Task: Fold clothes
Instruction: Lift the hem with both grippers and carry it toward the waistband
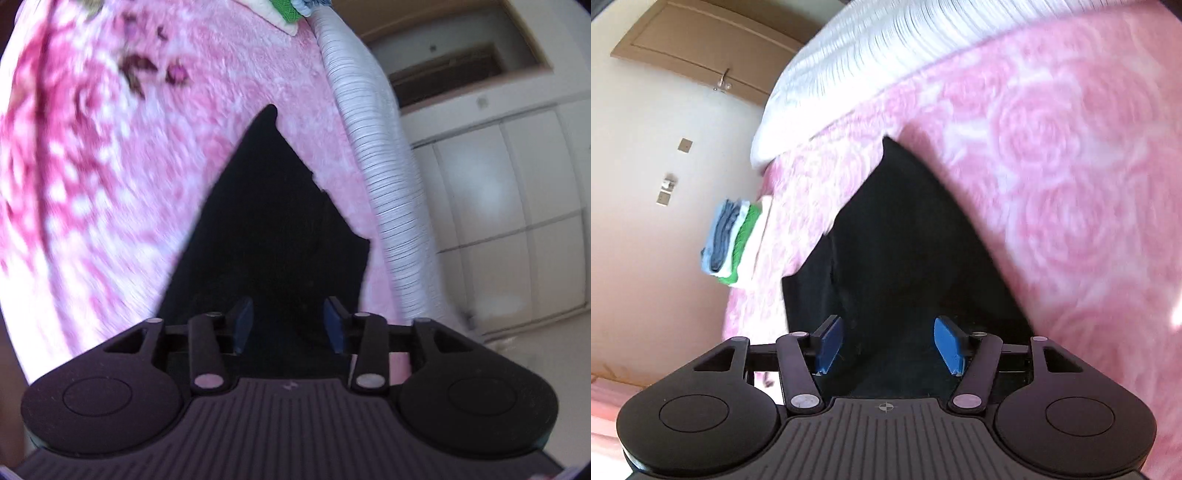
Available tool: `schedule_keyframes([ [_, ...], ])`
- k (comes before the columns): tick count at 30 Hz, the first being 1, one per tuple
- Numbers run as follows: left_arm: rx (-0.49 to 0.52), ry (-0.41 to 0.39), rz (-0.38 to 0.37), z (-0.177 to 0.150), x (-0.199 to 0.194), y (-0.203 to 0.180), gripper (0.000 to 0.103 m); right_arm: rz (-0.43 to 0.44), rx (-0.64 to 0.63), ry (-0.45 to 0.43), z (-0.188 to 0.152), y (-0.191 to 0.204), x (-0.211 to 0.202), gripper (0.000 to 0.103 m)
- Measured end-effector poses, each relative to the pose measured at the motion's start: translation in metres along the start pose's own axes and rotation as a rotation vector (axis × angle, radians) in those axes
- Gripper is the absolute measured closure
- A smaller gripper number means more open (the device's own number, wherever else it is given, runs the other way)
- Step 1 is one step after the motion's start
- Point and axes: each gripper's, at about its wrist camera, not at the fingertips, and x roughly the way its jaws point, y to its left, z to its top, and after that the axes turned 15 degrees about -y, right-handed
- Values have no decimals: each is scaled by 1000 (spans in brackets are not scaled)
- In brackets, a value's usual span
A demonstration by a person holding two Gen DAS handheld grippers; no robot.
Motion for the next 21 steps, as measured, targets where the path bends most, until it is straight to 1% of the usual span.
schedule_keyframes([
  [1, 28, 7, 23, 2, 1, 1, 58, -8, -42, 5, -2, 2, 2, 44],
  [3, 64, 32, 52, -5, -3, 10, 58, -25, -114, 25, -9, -1, 7, 44],
  [7, 97, 100, 93, -26, 3, 25, 58, -61, -246, 81, -28, -17, 14, 44],
  [11, 201, 152, 126, -43, 19, 32, 58, -97, -378, 136, -48, -32, 21, 44],
  [14, 258, 157, 145, -45, 27, 33, 58, -120, -474, 175, -62, -43, 27, 44],
  [17, 282, 145, 141, -42, 31, 32, 58, -88, -521, 171, -64, -44, 39, 44],
  [21, 318, 146, 134, -40, 41, 30, 59, -35, -549, 169, -68, -42, 55, 44],
])
